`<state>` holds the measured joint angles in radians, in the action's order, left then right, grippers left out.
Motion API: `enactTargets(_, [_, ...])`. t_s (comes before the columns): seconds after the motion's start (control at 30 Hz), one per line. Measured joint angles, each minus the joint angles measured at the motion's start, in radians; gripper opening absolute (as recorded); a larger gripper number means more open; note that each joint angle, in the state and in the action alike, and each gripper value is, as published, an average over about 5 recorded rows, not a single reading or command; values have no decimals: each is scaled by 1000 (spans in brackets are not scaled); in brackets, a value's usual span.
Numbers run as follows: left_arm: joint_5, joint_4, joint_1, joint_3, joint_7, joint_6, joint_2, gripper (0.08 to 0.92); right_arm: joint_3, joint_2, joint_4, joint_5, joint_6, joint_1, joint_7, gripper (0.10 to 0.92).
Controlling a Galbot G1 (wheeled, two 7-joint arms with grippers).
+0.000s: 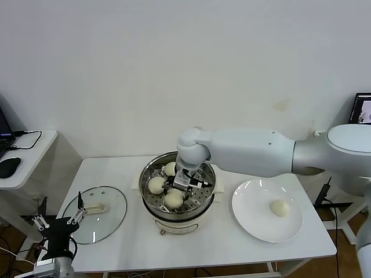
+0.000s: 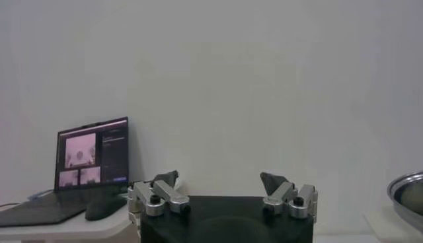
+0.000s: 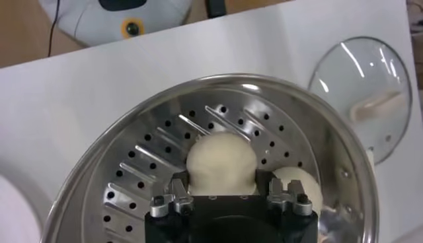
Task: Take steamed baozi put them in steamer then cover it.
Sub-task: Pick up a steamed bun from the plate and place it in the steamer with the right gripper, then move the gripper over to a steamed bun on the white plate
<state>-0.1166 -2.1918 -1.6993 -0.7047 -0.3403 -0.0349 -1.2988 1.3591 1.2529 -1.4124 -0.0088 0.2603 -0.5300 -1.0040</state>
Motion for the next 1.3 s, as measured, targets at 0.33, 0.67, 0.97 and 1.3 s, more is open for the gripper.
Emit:
enactTargets(0.33, [-2, -2, 3, -5, 1, 1, 18, 823, -65, -90, -32, 49, -75, -45, -36, 823])
enactTargets(0.67, [-1, -3, 10, 5, 3, 4, 38, 823, -168, -346, -112, 110, -327, -31, -55, 823])
enactTargets(0.97, [3, 8, 9, 19, 3, 3, 49, 823, -242, -608, -157, 56, -425, 77, -81, 823])
enactTargets(1.3, [11, 14, 3, 17, 4, 3, 46, 823, -419, -751, -123, -77, -419, 338, -98, 823])
